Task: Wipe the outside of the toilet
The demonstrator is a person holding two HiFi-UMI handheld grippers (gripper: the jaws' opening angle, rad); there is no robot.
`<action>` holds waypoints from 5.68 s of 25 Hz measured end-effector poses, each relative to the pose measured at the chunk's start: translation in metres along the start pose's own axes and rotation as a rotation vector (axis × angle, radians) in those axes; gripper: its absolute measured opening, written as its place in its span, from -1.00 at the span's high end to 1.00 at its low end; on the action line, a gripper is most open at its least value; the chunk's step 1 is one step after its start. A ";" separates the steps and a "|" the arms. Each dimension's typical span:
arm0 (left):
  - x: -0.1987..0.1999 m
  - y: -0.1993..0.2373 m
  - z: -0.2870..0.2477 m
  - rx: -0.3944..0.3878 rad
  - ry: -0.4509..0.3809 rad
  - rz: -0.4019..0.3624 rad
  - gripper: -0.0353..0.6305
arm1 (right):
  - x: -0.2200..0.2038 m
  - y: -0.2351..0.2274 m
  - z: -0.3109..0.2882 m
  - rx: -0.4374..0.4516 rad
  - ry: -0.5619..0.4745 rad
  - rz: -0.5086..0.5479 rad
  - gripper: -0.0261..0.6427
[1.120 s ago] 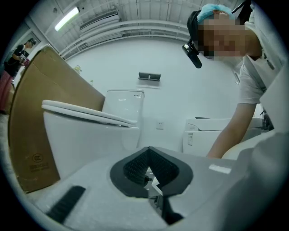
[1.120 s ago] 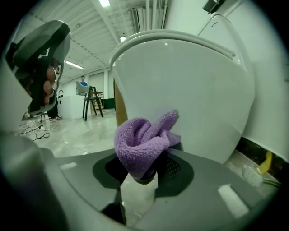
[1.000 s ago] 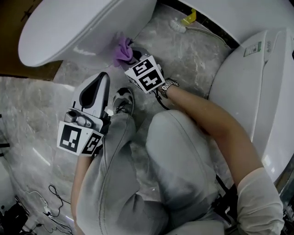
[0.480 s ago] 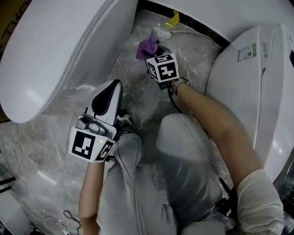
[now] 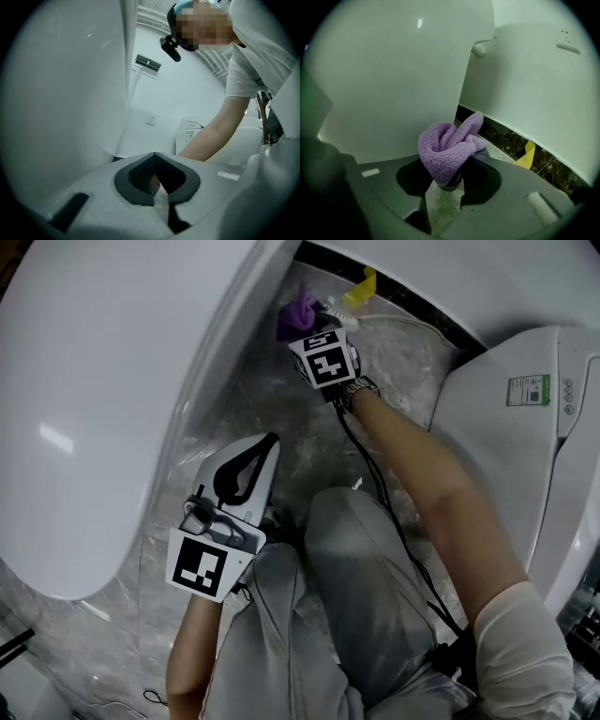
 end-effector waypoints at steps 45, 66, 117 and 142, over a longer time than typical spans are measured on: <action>0.043 0.018 0.249 0.604 -0.120 0.067 0.88 | -0.016 0.266 0.081 0.493 -0.009 0.071 0.48; 0.076 -0.004 0.409 0.847 -0.103 0.008 0.88 | -0.026 0.396 0.088 0.638 0.097 0.290 0.48; 0.082 0.017 0.455 0.879 -0.098 -0.011 0.88 | 0.150 0.434 0.249 0.751 -0.175 0.256 0.50; 0.007 0.118 0.426 0.725 -0.093 0.118 0.88 | -0.023 0.467 0.061 0.545 0.141 0.179 0.49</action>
Point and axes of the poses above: the fingertips, and each gripper's own axes: z backward along the fingers, y to its left, x out of its top, the point moved 2 cm from there along z, backward along the fingers, and after that the axes turned 11 degrees about x, right-handed, at the moved point
